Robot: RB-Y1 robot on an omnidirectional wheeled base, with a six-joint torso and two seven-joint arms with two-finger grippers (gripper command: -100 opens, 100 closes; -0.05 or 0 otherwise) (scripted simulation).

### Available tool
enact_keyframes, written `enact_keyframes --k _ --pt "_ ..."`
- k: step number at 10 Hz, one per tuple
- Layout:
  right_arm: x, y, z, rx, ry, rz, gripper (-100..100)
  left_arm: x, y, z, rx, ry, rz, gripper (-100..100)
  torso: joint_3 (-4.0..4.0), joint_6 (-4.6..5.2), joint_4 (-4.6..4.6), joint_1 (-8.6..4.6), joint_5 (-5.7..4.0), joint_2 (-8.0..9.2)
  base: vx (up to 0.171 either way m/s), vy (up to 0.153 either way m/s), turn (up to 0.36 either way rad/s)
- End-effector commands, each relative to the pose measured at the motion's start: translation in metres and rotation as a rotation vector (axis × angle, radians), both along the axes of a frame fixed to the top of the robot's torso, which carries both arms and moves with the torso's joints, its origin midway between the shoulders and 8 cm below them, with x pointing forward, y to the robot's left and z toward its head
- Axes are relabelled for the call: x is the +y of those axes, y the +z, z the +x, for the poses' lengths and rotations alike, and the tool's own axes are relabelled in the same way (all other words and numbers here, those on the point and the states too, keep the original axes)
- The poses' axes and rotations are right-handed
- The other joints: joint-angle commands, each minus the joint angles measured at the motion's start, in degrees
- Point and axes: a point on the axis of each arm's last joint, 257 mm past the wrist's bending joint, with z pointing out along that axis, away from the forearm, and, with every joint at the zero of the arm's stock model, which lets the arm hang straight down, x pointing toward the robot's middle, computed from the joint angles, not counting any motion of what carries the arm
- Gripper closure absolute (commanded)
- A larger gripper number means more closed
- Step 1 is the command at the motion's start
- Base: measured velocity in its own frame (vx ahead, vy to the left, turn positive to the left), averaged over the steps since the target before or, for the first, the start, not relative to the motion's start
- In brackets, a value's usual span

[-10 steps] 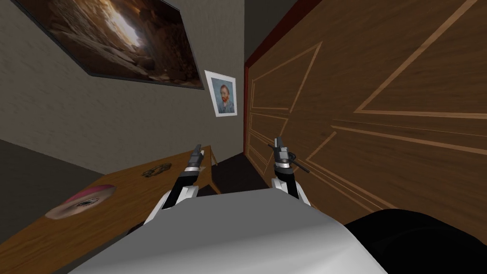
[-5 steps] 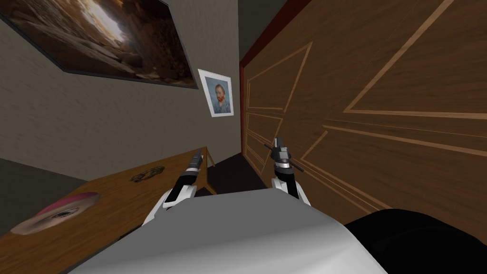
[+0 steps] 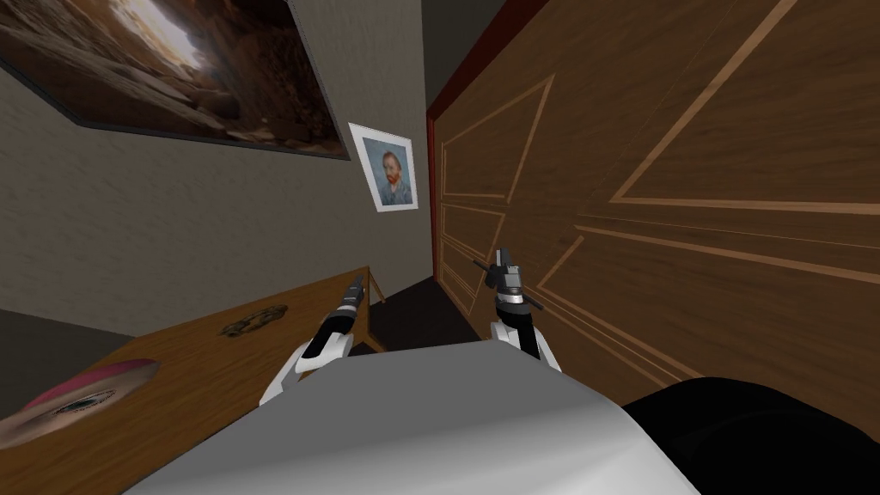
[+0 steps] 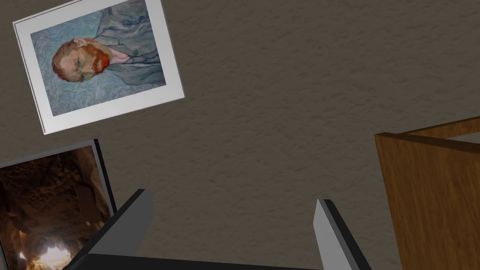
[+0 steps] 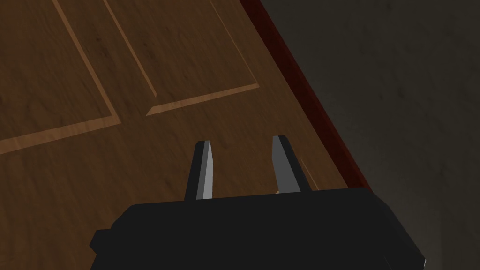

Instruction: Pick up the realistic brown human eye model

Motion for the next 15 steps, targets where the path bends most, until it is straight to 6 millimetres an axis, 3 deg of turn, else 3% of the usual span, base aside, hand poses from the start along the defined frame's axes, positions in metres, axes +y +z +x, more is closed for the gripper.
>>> enact_keyframes --k 1,2,3,4,5,8,9,10,11,13,14,15 --pt "0.0 0.0 0.0 0.0 0.0 0.0 0 0.007 -0.014 0.0 0.032 0.014 -0.008 -100 0.0 0.0 0.0 0.0 0.0 0.0 0.009 -0.013 -0.027" --pt "0.0 0.0 0.0 0.0 0.0 0.0 0 0.02 -0.032 -0.001 0.082 0.038 -0.024 -100 0.01 -0.02 0.0 0.04 0.01 0.01 0.009 -0.011 -0.041" --pt "0.0 0.0 0.0 0.0 0.0 0.0 0 0.02 -0.033 -0.001 0.083 0.039 -0.024 -100 0.01 -0.01 0.0 0.05 0.01 0.02 0.006 -0.008 -0.023" --pt "0.0 0.0 0.0 0.0 0.0 0.0 0 0.031 -0.05 -0.003 0.131 0.063 -0.042 -100 0.01 -0.01 0.01 0.06 0.01 0.02 0.008 -0.008 -0.045" --pt "0.0 0.0 0.0 0.0 0.0 0.0 0 0.032 -0.051 -0.003 0.133 0.064 -0.042 -100 0.01 -0.01 0.0 0.07 0.01 0.02 0.007 -0.003 -0.02" --pt "0.0 0.0 0.0 0.0 0.0 0.0 0 0.054 -0.086 -0.009 0.229 0.114 -0.082 -100 0.02 -0.01 0.01 0.1 0.02 0.03 0.006 0.005 -0.034" --pt "0.0 0.0 0.0 0.0 0.0 0.0 0 0.054 -0.086 -0.009 0.229 0.114 -0.082 -100 0.02 -0.01 0.01 0.13 0.03 0.03 0.006 0.013 -0.024" --pt "0.0 0.0 0.0 0.0 0.0 0.0 0 0.064 -0.103 -0.013 0.274 0.139 -0.104 -100 0.02 -0.02 0.01 0.14 0.03 0.04 0.008 0.016 -0.038" --pt "0.0 0.0 0.0 0.0 0.0 0.0 0 0.064 -0.103 -0.013 0.274 0.139 -0.104 -100 0.02 -0.01 0.01 0.15 0.03 0.03 0.006 0.017 -0.021" --pt "0.0 0.0 0.0 0.0 0.0 0.0 0 0.082 -0.133 -0.022 0.357 0.186 -0.149 -100 0.02 -0.01 0.01 0.19 0.04 0.04 0.008 0.039 -0.043" --pt "0.0 0.0 0.0 0.0 0.0 0.0 0 0.082 -0.133 -0.022 0.36 0.186 -0.15 -100 0.01 -0.02 0.01 0.28 0.05 0.02 0.009 0.046 -0.022" --pt "0.0 0.0 0.0 0.0 0.0 0.0 0 0.089 -0.146 -0.027 0.398 0.208 -0.174 -100 0.01 -0.02 0.0 0.26 0.06 0.02 0.004 0.04 -0.032"
